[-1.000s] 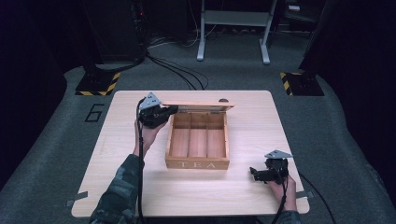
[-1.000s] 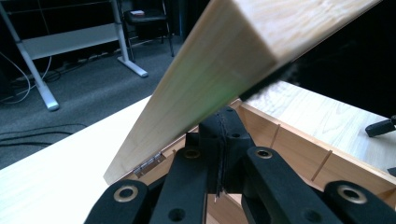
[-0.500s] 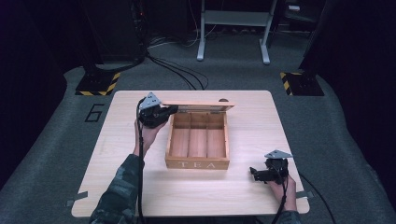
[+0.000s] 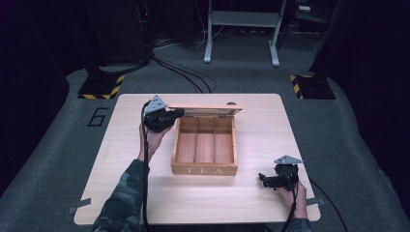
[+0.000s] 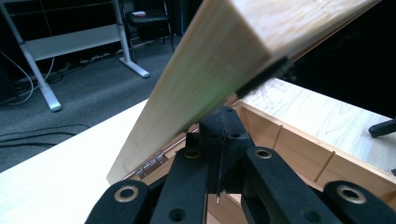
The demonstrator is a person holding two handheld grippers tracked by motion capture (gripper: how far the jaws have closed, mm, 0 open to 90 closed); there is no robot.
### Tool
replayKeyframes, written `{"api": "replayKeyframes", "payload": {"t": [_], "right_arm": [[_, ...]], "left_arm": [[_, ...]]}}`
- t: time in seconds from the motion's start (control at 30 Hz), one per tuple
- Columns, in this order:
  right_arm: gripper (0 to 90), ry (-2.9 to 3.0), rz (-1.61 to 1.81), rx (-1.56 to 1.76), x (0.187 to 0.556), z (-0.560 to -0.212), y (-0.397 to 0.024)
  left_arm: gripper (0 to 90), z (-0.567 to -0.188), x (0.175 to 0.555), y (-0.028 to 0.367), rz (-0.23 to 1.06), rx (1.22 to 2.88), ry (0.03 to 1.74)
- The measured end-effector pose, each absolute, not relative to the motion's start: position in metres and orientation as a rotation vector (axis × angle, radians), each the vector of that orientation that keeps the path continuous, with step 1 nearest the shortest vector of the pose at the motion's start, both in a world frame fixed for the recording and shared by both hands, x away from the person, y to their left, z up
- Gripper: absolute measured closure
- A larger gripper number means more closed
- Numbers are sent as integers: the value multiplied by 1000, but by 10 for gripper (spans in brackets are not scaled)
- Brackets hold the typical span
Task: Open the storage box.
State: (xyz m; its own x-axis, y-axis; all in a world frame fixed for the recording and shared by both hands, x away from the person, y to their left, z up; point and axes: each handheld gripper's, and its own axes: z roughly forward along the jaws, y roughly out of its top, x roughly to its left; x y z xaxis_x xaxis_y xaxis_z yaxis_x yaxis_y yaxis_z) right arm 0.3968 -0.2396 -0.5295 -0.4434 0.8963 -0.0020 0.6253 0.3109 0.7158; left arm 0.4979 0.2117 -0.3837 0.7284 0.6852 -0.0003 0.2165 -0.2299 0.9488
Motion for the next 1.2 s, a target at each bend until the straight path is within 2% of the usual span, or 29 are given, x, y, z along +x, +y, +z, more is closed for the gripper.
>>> {"api": "replayKeyframes", "payload": {"t": [1.2], "right_arm": [[0, 2184, 927, 1354, 397, -529, -240]], "left_arm": [[896, -380, 499, 212, 524, 1793, 707]]}}
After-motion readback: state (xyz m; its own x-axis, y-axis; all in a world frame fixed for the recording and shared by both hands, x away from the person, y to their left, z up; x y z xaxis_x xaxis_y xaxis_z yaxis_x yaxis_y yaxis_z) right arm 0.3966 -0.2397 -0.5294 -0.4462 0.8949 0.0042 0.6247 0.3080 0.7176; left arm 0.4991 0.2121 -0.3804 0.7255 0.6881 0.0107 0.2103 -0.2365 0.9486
